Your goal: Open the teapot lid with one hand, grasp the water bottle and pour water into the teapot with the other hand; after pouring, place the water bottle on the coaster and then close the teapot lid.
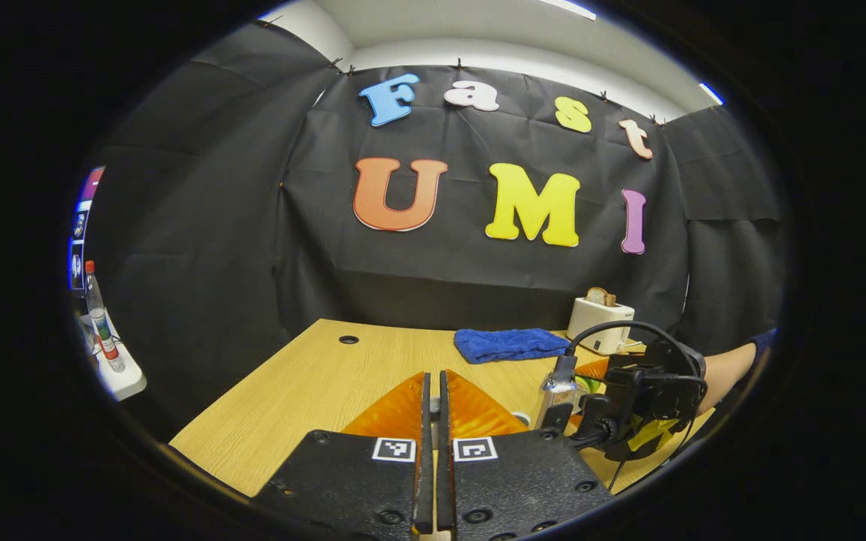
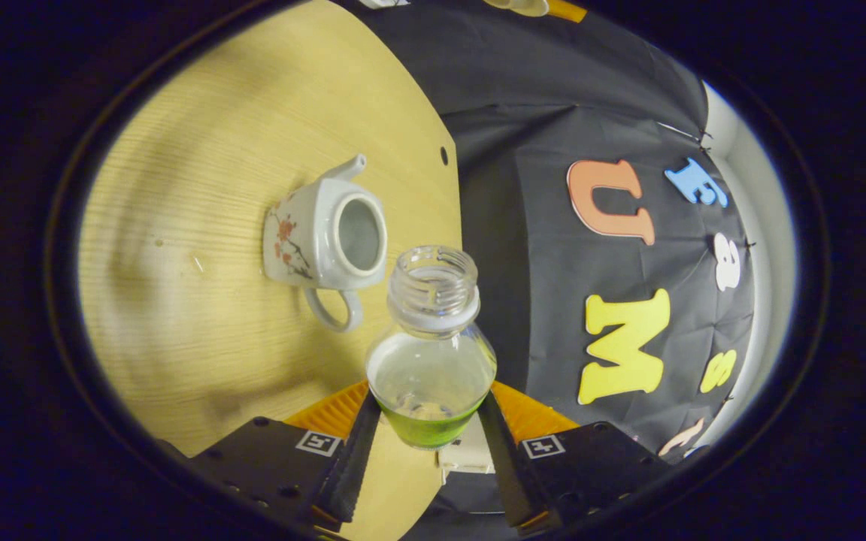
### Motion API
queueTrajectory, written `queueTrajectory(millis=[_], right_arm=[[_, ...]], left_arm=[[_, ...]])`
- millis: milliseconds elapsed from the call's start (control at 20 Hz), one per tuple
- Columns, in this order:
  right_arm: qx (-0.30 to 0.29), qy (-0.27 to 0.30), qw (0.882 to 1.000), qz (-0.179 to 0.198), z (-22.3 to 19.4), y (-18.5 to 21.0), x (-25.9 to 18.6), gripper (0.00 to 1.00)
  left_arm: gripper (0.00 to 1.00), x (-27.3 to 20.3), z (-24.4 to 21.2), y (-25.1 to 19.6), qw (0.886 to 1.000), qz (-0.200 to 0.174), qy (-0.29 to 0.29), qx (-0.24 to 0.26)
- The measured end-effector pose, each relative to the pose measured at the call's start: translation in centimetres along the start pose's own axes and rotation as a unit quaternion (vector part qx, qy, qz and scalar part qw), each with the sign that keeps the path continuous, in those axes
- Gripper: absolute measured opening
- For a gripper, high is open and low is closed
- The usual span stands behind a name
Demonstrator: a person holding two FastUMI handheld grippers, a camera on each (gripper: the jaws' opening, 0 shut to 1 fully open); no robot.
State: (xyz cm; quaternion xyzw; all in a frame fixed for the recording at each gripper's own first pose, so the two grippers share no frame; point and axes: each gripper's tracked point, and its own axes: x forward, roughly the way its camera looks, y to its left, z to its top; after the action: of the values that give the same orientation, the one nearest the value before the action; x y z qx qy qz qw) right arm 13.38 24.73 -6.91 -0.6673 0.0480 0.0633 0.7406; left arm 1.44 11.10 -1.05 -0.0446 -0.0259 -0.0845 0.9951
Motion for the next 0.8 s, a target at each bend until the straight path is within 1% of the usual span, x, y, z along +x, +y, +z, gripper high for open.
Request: queueTrajectory(millis=[50,100,150,200,250,300,350,400,450,500,550,600,650,750,800], right_arm=[[0.006,-0.003,1.0,0.005,0.0,0.1,0.0,0.75],[0.023,-0.009,1.0,0.014,0.1,0.3,0.1,0.72],[0.051,-0.013,0.998,0.026,-0.2,0.6,0.2,0.75],[0.082,-0.013,0.996,0.043,-0.6,1.0,0.1,0.72],[0.112,-0.013,0.992,0.06,-0.9,1.2,0.2,0.75],[0.14,-0.014,0.987,0.073,-1.0,1.4,0.2,0.75],[0.157,-0.014,0.985,0.075,-1.2,1.0,-0.1,0.75],[0.175,-0.015,0.981,0.079,-1.4,0.8,0.0,0.72],[0.189,-0.017,0.978,0.082,-1.6,0.4,-0.2,0.75],[0.207,-0.014,0.974,0.089,-2.0,0.3,-0.3,0.72],[0.225,-0.018,0.97,0.096,-2.3,0.2,-0.2,0.72],[0.24,-0.02,0.965,0.101,-2.4,0.0,-0.2,0.75],[0.254,-0.022,0.961,0.106,-2.4,-0.2,-0.1,0.72],[0.265,-0.025,0.958,0.108,-2.4,-0.4,0.7,0.72],[0.264,-0.028,0.958,0.108,-2.1,-0.4,1.1,0.75]], left_arm=[[0.04,0.0,-0.2,0.0,1.0,0.001,0.002,-0.001],[0.04,0.0,-0.2,-0.1,1.0,0.0,0.005,-0.002],[0.04,0.0,-0.3,-0.2,1.0,-0.002,0.005,-0.002],[0.04,0.0,-0.2,-0.3,1.0,-0.004,0.003,-0.002],[0.05,0.0,-0.1,-0.6,1.0,-0.006,0.003,-0.003],[0.04,0.0,-0.2,-0.7,1.0,-0.008,0.003,-0.003],[0.05,0.1,-0.3,-0.8,1.0,-0.007,0.004,-0.001],[0.05,0.2,-0.4,-0.8,1.0,-0.007,0.006,0.001],[0.05,0.2,-0.4,-0.8,1.0,-0.006,0.007,0.002],[0.05,0.2,-0.3,-1.0,1.0,-0.007,0.007,0.003],[0.05,0.1,-0.3,-1.0,1.0,-0.007,0.007,0.003],[0.05,0.2,-0.3,-1.1,1.0,-0.008,0.007,0.004],[0.05,0.1,-0.3,-1.2,1.0,-0.008,0.007,0.005],[0.05,0.3,-0.4,-1.4,1.0,-0.009,0.009,0.009],[0.05,0.3,-0.4,-1.5,1.0,-0.009,0.009,0.013]])
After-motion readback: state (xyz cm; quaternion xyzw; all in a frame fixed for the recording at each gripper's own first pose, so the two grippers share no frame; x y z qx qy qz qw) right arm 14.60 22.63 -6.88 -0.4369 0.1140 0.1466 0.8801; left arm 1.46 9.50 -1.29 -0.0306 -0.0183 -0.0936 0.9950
